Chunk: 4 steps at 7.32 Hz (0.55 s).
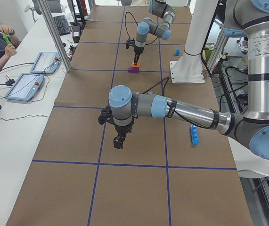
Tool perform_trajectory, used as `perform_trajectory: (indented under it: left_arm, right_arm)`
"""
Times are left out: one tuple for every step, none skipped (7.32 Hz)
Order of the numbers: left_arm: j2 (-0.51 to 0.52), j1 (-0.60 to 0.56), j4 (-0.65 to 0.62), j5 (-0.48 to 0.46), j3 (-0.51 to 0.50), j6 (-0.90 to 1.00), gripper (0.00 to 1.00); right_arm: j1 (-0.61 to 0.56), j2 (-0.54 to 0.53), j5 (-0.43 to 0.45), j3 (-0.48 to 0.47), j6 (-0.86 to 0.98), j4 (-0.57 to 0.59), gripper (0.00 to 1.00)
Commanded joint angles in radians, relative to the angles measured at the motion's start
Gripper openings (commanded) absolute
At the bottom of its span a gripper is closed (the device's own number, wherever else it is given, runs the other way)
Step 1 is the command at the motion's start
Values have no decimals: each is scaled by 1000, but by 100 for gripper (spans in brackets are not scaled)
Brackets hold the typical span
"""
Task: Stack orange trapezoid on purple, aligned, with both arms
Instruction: 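Carry the orange block with the right gripper over the purple block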
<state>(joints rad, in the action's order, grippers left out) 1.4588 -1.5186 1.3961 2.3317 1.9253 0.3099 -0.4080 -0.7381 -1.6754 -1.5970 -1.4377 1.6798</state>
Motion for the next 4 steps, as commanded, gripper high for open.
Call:
perform_trajectory:
  left_arm:
    - [0,0,1,0,-2,0,100]
    - [2,0,1,0,-5,0,100]
    - [2,0,1,0,-6,0,100]
    - [2,0,1,0,-8,0,100]
  right_arm:
    - [12,0,20,6,0,-3,0]
    - [15,-3,22,8,2,-3,0]
    - [18,-4,23,6,3,-3,0]
    - [24,-6,48,8,10,-3,0]
